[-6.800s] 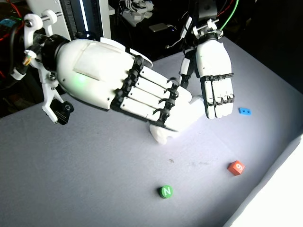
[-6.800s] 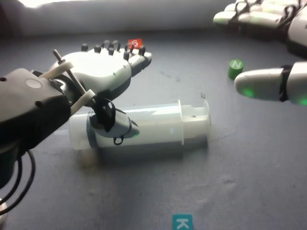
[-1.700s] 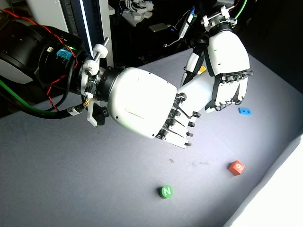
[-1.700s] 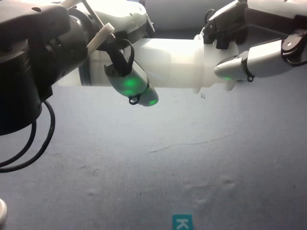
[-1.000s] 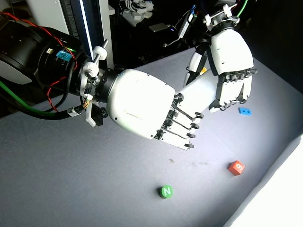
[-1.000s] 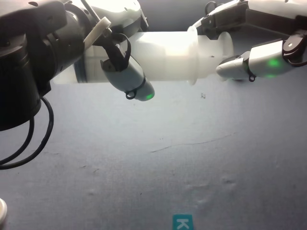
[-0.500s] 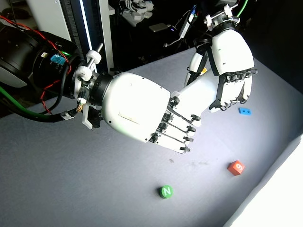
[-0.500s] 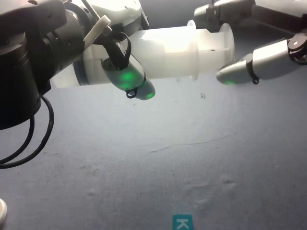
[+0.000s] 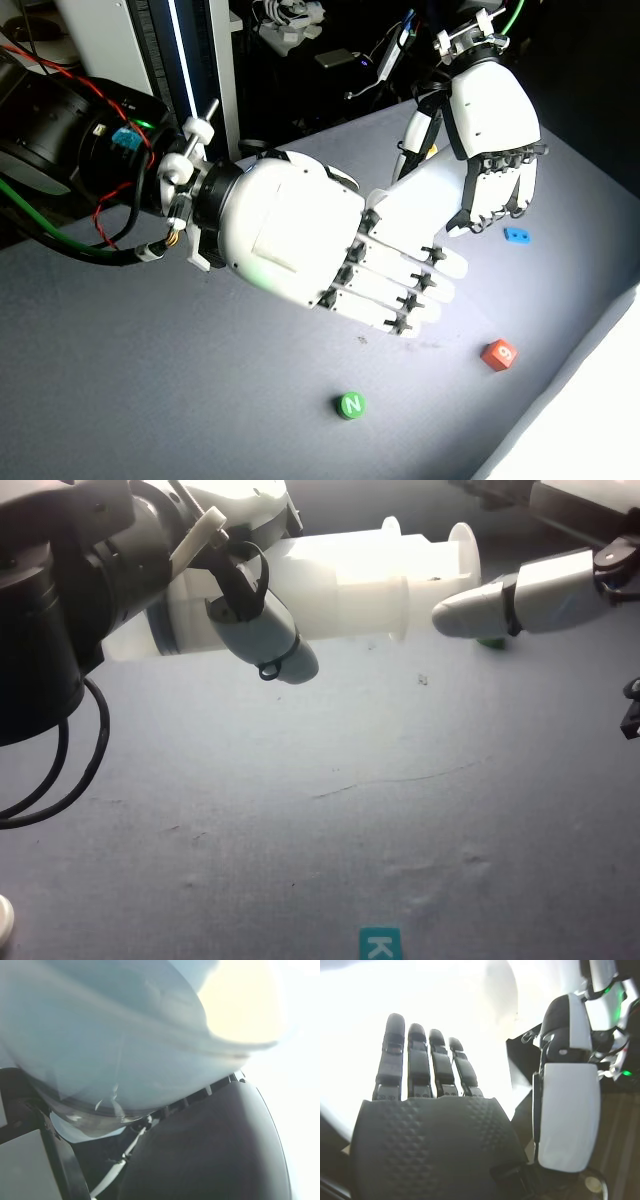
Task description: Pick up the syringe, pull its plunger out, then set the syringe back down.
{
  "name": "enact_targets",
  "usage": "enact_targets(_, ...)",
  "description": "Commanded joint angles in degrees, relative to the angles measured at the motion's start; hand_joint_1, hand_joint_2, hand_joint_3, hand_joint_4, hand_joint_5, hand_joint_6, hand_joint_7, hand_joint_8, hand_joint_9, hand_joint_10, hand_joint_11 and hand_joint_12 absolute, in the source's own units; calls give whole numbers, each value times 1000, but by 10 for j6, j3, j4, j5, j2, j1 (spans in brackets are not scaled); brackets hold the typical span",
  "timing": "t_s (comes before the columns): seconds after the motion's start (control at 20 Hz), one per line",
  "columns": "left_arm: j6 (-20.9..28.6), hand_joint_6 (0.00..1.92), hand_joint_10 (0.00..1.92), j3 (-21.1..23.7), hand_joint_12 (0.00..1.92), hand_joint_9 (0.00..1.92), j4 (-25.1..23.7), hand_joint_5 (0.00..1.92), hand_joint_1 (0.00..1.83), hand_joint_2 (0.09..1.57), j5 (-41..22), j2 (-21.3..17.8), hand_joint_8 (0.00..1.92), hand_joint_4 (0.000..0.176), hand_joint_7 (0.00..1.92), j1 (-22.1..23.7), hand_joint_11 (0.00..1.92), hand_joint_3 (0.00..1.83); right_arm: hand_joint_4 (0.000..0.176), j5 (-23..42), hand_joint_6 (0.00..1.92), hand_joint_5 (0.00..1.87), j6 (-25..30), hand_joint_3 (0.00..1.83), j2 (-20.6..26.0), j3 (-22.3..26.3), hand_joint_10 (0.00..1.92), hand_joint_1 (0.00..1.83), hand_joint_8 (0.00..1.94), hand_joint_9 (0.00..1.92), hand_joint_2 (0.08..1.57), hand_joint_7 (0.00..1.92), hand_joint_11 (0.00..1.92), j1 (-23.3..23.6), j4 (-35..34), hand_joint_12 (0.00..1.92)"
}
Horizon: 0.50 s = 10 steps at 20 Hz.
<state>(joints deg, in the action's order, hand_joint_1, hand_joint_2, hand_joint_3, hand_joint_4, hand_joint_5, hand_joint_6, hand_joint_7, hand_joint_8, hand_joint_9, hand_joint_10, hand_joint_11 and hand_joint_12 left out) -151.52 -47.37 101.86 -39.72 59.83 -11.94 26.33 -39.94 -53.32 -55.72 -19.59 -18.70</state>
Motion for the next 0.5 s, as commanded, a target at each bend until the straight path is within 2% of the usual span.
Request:
enact_targets(0.0, 1, 1004, 953, -2, 1361, 782, -37, 871, 1217, 1167, 2, -2, 1286, 0, 908, 11, 455, 0, 0, 72, 25, 63, 2, 0, -1, -3, 23, 801, 19, 172, 867, 113, 0, 2, 4, 717)
enact_targets(0.1, 1, 995, 925, -2, 1352, 803, -37, 885, 1220, 1154, 2, -2, 1219, 0, 942, 11, 459, 1, 0, 68, 27, 74, 1, 0, -10, -10, 12, 723, 11, 164, 886, 117, 0, 1, 4, 660)
enact_targets(0.2, 1, 1011, 907, -3, 1348, 795, -37, 871, 1218, 1160, 1, -2, 1236, 0, 934, 12, 450, 1, 0, 67, 33, 98, 2, 0, -20, -17, 22, 698, 16, 208, 882, 160, 0, 2, 4, 739)
enact_targets(0.35, 1, 1012, 919, -2, 1372, 801, -37, 868, 1220, 1160, 1, -2, 1231, 0, 938, 12, 458, 0, 0, 48, 24, 86, 6, 5, -32, -32, 11, 711, 4, 205, 908, 156, 0, 2, 4, 725)
enact_targets(0.45, 1, 1005, 914, -2, 1371, 794, -37, 868, 1225, 1156, 1, -2, 1211, 0, 954, 12, 442, 0, 0, 46, 24, 92, 14, 7, -37, -43, 19, 657, 9, 241, 916, 183, 0, 2, 4, 811)
